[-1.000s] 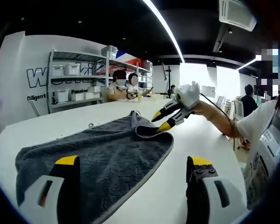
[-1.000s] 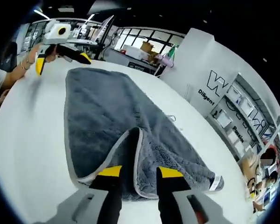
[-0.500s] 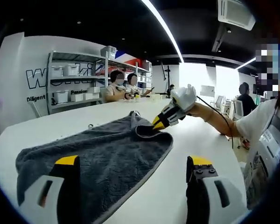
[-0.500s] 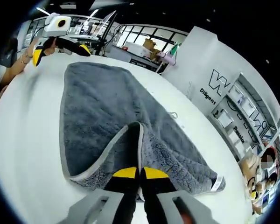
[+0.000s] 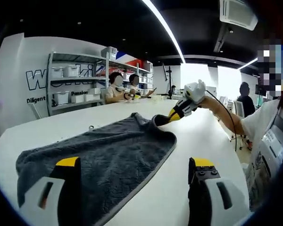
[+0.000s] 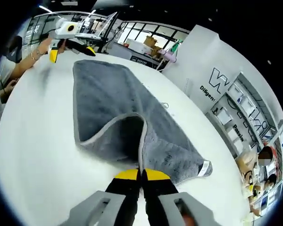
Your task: Fold the towel on the table until its edges align and the towel forms a compact rectangular stack.
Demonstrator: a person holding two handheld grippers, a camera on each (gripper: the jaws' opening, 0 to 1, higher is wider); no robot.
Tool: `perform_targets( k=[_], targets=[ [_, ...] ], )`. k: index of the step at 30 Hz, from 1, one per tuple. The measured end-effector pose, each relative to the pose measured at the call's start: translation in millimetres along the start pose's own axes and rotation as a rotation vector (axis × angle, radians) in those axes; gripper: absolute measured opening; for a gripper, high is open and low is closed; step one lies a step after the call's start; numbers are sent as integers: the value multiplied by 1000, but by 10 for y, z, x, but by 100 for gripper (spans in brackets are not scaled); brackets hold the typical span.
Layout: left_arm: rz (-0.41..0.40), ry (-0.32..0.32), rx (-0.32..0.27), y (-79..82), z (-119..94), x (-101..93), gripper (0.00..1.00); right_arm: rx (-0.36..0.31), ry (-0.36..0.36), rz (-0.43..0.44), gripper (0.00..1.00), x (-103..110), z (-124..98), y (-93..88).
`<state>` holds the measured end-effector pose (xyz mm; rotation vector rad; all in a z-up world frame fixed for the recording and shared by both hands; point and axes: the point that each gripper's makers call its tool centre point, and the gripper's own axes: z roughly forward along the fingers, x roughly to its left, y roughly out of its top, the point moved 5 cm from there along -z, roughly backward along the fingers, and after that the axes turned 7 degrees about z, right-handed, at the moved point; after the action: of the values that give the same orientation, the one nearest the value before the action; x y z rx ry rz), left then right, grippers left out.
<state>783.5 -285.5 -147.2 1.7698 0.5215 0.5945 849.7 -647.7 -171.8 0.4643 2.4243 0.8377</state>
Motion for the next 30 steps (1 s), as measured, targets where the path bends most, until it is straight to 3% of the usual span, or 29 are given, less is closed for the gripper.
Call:
perform_targets(
  k=[9,18,26,30],
  targets=[
    [-3,-4,-3,6,-6,2,100,185,53,-16,3,-55,-237,-633],
    [2,-7,-14,18,-11,-10,97,286,46,7,3,-325,-448,-1067],
    [-7,1,-2,-12,-3,19,97,301,72,19,3,-344,-435,-1256],
    [-9,3,-4,-8,-7,24,97,292,67,25,4,-328,-453,-1230]
  ],
)
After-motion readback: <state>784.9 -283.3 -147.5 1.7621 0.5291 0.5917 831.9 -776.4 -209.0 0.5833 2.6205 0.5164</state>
